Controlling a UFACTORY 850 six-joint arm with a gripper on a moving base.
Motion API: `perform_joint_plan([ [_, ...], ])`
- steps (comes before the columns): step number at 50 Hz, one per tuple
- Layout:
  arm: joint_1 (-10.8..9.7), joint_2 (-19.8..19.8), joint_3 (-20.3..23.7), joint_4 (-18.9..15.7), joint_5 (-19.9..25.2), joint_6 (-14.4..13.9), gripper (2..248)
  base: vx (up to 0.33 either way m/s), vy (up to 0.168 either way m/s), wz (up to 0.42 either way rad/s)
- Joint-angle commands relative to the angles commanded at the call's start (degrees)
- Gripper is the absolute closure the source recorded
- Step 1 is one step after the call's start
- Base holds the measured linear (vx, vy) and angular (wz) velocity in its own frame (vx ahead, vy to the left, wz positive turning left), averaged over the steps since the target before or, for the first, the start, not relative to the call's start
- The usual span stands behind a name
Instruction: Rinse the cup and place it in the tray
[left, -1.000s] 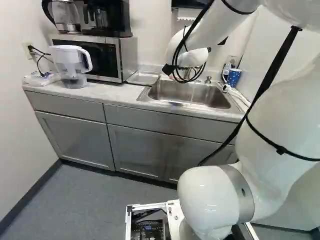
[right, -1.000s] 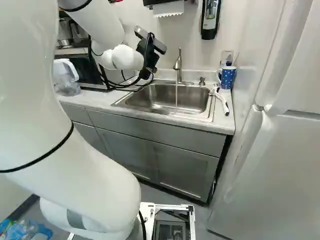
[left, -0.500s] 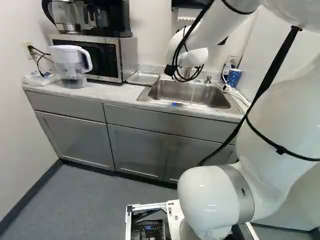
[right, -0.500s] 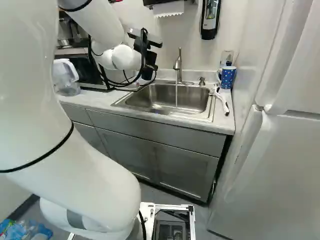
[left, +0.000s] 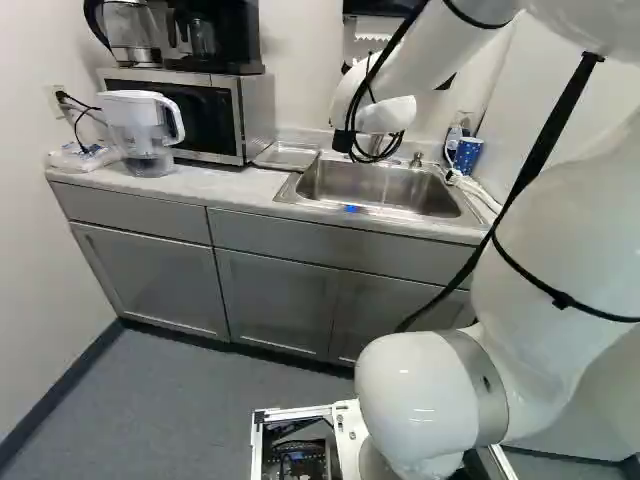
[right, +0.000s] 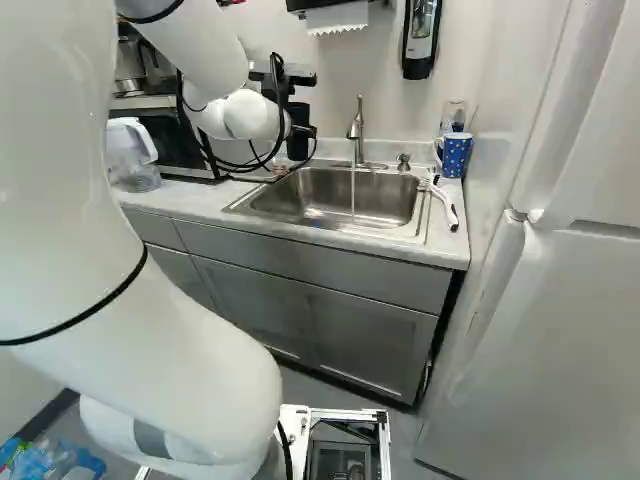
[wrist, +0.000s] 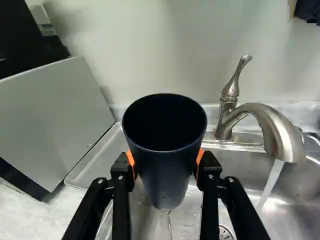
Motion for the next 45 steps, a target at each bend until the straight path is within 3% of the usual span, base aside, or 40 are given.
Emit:
perform_joint_plan([
  [9, 0.00, 0.00, 0.00, 0.00, 0.00, -0.34, 125, 0.000, 0.000, 0.000],
  [19, 0.00, 0.00, 0.00, 0.00, 0.00, -4.99, 125, 0.000, 0.000, 0.000],
  [45, 0.80, -1.30, -1.27, 0.00, 0.00, -4.99, 125, 0.000, 0.000, 0.000],
])
